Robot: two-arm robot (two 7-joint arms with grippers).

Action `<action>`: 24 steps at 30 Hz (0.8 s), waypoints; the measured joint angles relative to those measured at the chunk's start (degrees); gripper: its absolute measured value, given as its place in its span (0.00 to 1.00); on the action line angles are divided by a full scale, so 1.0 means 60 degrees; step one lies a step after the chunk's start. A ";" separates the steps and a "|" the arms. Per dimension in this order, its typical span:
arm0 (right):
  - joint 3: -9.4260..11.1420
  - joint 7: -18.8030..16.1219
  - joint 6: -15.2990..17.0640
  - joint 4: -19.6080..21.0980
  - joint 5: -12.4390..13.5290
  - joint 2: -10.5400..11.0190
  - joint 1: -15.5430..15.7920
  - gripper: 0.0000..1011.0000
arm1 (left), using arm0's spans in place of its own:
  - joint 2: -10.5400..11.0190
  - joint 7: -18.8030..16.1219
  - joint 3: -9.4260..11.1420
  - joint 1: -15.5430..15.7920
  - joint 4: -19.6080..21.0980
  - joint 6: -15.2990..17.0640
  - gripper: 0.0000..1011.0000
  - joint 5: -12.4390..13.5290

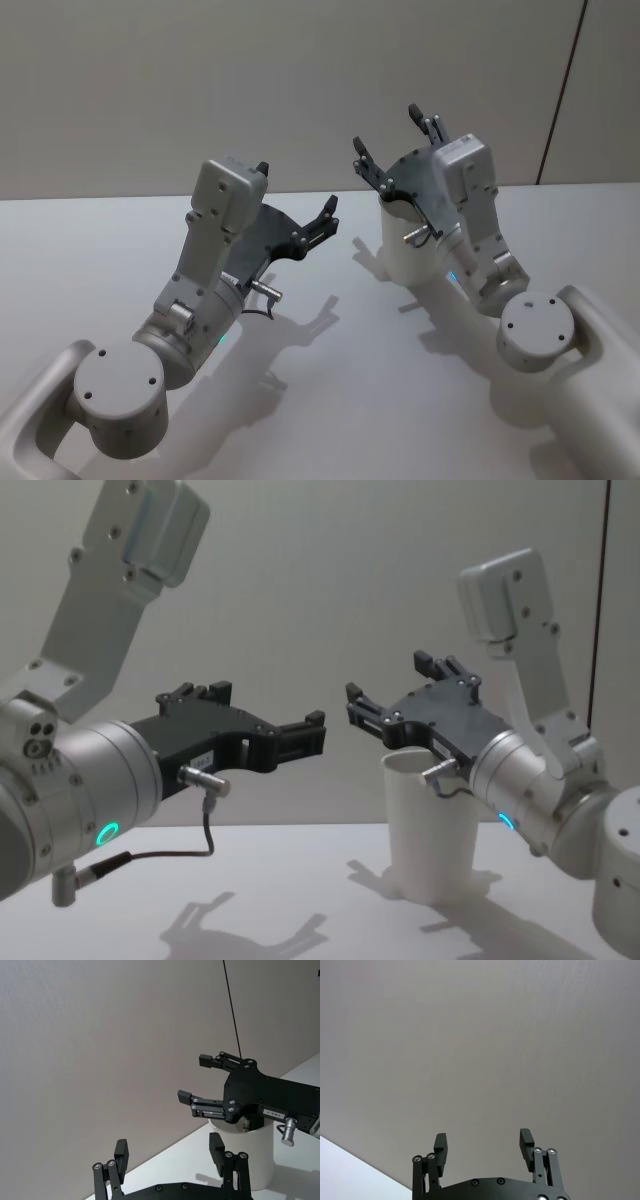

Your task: Place the pen into the pen holder.

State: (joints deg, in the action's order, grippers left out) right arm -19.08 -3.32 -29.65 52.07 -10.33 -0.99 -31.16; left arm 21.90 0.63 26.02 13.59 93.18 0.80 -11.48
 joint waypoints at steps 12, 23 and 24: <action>0.0134 -0.0397 0.0297 0.1029 0.0597 0.0234 0.0452 0.99 | 0.0000 0.0000 0.0000 0.0000 0.0000 0.0000 0.99 0.0000; 0.0360 -0.0776 0.0773 0.2532 0.1426 0.0655 0.1194 0.99 | 0.0000 0.0000 0.0000 0.0000 0.0000 -0.0001 0.99 0.0000; 0.0402 -0.0811 0.0886 0.2805 0.1577 0.0734 0.1336 0.99 | 0.0000 0.0000 0.0000 0.0000 0.0000 -0.0001 0.99 0.0000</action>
State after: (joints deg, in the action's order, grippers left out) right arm -16.67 -8.19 -24.33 68.90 -0.87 3.42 -23.14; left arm 21.90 0.63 26.02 13.59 93.18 0.79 -11.48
